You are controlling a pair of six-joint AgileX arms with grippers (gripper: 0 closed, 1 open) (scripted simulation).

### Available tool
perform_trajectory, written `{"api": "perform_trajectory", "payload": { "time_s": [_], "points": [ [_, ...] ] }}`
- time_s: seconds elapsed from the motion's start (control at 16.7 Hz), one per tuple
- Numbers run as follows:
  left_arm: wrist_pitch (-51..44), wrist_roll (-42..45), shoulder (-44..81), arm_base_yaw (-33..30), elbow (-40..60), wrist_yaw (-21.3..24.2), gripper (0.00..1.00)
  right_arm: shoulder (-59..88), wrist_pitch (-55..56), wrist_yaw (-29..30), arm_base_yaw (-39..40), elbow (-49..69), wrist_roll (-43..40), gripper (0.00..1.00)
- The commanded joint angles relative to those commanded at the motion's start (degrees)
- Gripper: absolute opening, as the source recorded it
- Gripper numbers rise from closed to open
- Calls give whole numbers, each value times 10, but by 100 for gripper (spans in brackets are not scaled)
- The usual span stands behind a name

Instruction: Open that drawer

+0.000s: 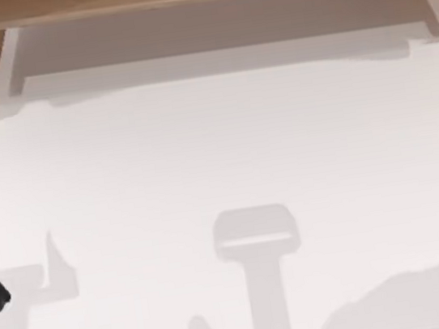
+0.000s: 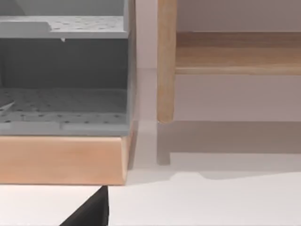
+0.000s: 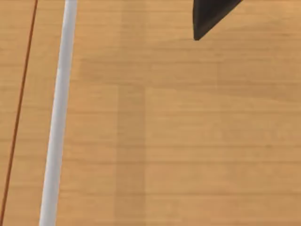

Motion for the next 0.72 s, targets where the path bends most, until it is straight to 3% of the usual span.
{"api": "perform_trajectory", "payload": {
  "time_s": [0.72],
  "points": [
    [0, 0, 0, 0, 0, 0, 100, 31, -35, 14, 10, 68, -1, 100]
  ]
}}
